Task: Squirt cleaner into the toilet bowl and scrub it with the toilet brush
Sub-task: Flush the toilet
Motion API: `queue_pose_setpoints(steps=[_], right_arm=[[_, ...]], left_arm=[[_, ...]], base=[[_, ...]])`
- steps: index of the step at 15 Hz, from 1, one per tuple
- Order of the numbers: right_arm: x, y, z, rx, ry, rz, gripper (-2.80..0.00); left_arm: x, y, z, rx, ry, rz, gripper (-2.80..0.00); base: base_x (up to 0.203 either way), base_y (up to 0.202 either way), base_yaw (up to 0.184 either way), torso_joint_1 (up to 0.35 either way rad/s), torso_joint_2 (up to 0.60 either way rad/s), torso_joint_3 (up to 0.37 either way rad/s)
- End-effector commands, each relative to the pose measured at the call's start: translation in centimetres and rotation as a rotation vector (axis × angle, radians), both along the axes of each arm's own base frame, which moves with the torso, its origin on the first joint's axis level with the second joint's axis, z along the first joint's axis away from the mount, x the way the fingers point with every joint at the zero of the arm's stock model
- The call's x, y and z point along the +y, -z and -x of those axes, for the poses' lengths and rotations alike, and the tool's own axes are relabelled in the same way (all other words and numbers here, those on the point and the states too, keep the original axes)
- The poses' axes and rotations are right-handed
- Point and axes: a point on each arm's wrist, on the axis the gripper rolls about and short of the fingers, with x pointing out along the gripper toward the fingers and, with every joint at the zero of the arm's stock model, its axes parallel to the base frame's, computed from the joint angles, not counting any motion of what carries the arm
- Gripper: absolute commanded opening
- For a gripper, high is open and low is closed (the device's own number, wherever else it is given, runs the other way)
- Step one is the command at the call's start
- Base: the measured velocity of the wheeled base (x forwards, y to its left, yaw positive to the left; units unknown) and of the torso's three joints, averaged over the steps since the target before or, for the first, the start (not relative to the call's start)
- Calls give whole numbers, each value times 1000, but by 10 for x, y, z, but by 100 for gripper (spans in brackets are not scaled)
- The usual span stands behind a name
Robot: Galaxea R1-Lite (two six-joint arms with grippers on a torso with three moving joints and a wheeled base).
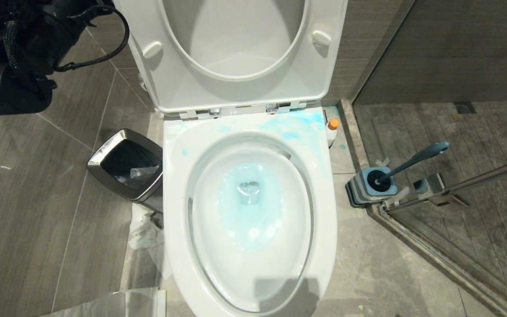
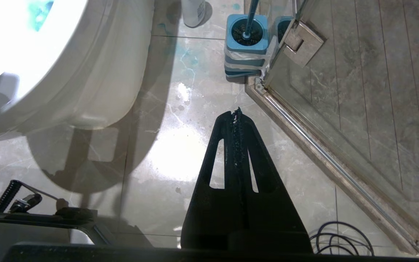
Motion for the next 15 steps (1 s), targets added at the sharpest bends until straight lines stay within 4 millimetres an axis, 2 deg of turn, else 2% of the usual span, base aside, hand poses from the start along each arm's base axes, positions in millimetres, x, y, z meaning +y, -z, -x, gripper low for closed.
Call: queue_pose_setpoints(steps=[1,6,11,15], right_arm=[[0,0,0,1,-1,1,-280],[0,0,0,0,-1,1,-280],[0,0,0,1,-1,1,-280],[0,0,0,1,-1,1,-280]], left_arm=[[2,-3,2,-10,-1,6,-280],[12,-38,38,-93,-13,6,-280],[29,-88,104,-235,-48,-6,-280],[40,-118,156,-343,-29,-45,-280]], base=[[0,0,0,0,0,0],[0,0,0,0,0,0],[0,0,0,0,0,0],[0,0,0,0,0,0]])
